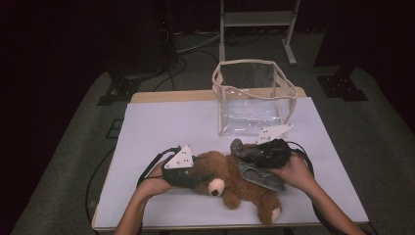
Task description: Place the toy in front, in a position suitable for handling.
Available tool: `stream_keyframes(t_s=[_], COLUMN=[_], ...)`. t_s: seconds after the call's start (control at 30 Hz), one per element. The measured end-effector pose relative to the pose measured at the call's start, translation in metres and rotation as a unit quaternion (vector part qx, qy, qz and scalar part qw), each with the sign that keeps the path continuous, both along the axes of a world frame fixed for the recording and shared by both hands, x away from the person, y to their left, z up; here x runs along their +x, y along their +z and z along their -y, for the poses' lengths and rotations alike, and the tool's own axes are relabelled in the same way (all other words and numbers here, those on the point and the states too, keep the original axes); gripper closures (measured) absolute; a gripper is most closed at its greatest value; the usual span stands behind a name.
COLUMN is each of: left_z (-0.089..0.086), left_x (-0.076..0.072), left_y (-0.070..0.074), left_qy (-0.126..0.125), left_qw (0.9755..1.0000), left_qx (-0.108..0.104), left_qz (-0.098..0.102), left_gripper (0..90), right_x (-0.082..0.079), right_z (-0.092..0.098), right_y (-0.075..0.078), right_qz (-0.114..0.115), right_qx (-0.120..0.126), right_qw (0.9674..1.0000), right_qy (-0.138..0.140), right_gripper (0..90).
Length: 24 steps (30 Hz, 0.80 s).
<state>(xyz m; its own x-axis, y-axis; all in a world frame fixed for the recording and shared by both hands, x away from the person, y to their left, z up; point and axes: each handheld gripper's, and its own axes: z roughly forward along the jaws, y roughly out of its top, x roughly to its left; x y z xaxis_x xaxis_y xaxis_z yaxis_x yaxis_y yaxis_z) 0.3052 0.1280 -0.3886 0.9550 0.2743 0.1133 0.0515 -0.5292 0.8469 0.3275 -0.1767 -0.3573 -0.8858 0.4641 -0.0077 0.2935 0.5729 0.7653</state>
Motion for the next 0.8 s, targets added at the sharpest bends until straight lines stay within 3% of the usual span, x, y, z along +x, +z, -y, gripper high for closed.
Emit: stream_keyframes(t_s=[0.17, 0.27, 0.37, 0.47, 0.63, 0.8], left_z=[-0.001, -0.002, -0.002, -0.001, -0.001, -0.002], left_x=[0.0, 0.001, 0.001, 0.001, -0.001, -0.001], left_y=[-0.001, -0.001, -0.002, -0.002, -0.002, -0.004], left_qy=[-0.002, -0.003, -0.003, -0.003, -0.004, -0.005], left_qw=[1.0, 1.0, 1.0, 1.0, 1.0, 1.0], left_qx=[-0.003, -0.003, -0.005, -0.004, -0.003, -0.004], left_qz=[-0.001, -0.003, -0.005, -0.003, 0.0, -0.003], left_gripper=[45.6, 45.6, 45.6, 45.6, 45.6, 45.5], right_x=[-0.005, -0.011, -0.017, -0.019, -0.01, -0.006], right_z=[0.012, 0.009, -0.006, -0.029, -0.065, -0.079], right_y=[0.0, 0.009, 0.02, 0.024, 0.018, 0.011], right_qz=[-0.004, -0.002, 0.01, 0.02, 0.01, 0.013], right_qx=[0.004, 0.025, 0.041, 0.038, 0.028, 0.014], right_qw=[0.9999, 0.9997, 0.9987, 0.9978, 0.9963, 0.9962], right_qy=[-0.008, 0.004, 0.027, 0.051, 0.08, 0.086], right_gripper=[71.6, 71.4, 71.3, 71.3, 71.3, 71.2])
